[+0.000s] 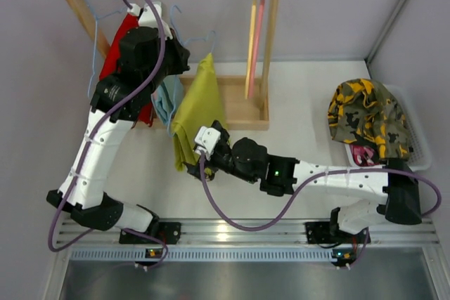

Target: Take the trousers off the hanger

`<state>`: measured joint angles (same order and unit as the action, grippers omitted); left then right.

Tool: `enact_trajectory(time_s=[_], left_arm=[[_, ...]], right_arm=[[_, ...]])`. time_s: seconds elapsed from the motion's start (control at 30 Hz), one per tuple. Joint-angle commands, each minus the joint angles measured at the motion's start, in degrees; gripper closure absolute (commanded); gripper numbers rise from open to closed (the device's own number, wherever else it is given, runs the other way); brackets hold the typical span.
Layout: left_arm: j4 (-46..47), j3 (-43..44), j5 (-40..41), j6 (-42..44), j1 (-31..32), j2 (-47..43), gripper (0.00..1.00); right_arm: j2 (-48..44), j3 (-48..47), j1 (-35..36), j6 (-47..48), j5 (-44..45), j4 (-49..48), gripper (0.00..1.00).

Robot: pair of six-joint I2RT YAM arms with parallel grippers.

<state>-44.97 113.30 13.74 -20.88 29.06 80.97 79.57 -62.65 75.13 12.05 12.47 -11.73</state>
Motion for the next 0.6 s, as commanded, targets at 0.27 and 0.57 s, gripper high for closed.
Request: enact_trajectory(time_s=[0.27, 0.57], left_arm=[[7.18, 5.97, -0.81, -1.97, 0.47, -1.25, 1.00], [7.27, 5.71, -1.43, -3.64, 0.47, -1.87, 1.00]], right_arm=[[7.35, -5.64, -1.82, 0.25, 16.09, -9.46, 0.01], [8.67, -9.15, -10.44, -2.21, 16.71, -6.47, 0.01]])
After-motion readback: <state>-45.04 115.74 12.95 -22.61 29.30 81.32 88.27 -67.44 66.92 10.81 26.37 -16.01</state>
